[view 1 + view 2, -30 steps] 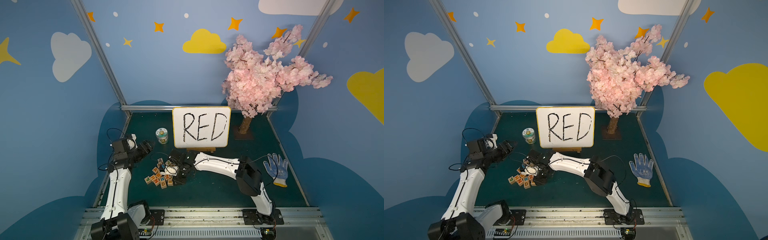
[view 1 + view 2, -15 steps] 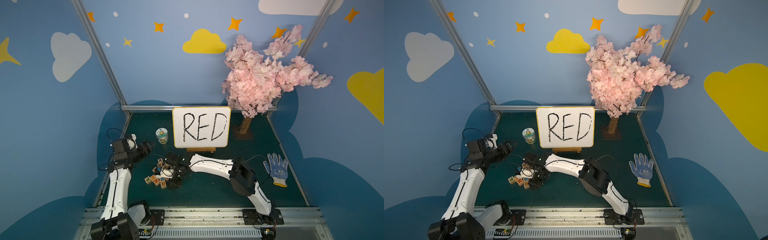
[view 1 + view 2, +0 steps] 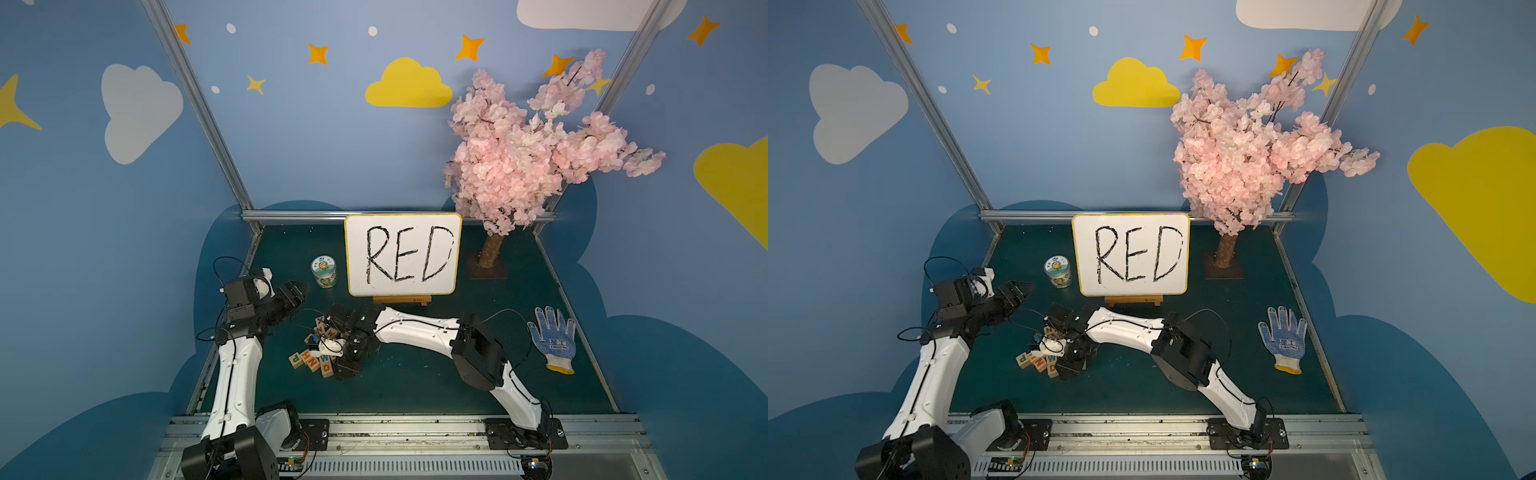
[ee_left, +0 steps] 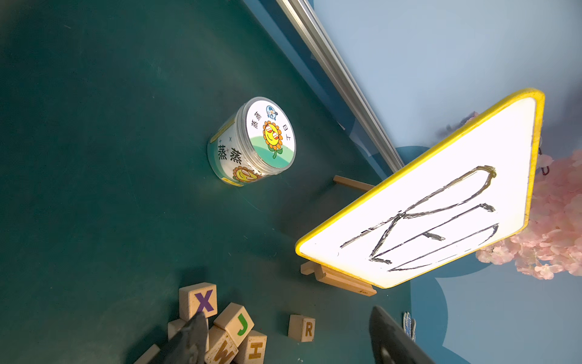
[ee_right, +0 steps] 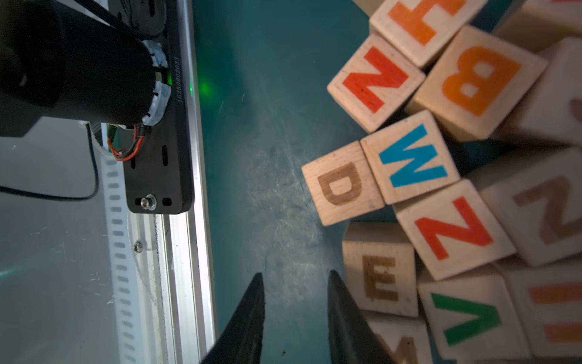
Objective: Assemble the uppercase word "red" with letter blocks
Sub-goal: Pick up the letter block from the center of the board.
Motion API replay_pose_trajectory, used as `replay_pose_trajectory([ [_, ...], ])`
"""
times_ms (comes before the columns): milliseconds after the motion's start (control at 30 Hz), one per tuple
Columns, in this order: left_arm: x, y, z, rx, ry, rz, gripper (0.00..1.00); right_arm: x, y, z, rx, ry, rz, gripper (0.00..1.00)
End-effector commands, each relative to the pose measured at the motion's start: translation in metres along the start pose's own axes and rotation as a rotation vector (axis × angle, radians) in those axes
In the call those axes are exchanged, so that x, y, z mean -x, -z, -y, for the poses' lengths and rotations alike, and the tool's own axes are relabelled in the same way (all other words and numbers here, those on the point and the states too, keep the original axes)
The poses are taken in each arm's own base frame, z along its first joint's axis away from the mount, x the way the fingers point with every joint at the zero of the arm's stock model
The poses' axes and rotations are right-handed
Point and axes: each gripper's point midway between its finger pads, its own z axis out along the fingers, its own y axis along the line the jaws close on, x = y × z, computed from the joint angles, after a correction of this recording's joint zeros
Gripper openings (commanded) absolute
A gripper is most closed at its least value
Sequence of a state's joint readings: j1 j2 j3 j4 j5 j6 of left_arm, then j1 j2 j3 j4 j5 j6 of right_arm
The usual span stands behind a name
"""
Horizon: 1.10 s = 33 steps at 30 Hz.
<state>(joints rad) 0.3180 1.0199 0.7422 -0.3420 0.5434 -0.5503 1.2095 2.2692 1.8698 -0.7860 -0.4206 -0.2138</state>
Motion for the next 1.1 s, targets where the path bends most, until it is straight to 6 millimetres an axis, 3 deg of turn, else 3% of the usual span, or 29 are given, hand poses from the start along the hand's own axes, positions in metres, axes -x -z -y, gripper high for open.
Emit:
replay_pose_trajectory([
  [0, 0.001, 0.002, 0.0, 0.0, -0.007, 0.011, 0.79, -0.001, 0.0, 0.005, 0.013, -0.029, -0.014, 0.34],
  [100, 0.001, 0.001, 0.0, -0.002, -0.005, 0.009, 0.79, -0.001, 0.0, 0.005, 0.01, -0.026, -0.012, 0.35],
  [333, 0.002, 0.002, 0.0, -0.001, -0.005, 0.012, 0.79, 0.0, 0.004, 0.031, -0.07, -0.093, -0.004, 0.35],
  [633, 0.002, 0.003, 0.0, -0.003, -0.009, 0.015, 0.79, 0.004, 0.026, 0.02, -0.05, -0.054, 0.052, 0.42],
  [900, 0.001, 0.003, 0.0, -0.003, -0.009, 0.016, 0.79, 0.009, 0.043, 0.037, -0.147, -0.09, 0.061, 0.45],
  [1067, 0.002, 0.004, 0.001, -0.004, -0.011, 0.016, 0.79, 0.012, 0.038, 0.049, -0.19, -0.195, 0.069, 0.48],
])
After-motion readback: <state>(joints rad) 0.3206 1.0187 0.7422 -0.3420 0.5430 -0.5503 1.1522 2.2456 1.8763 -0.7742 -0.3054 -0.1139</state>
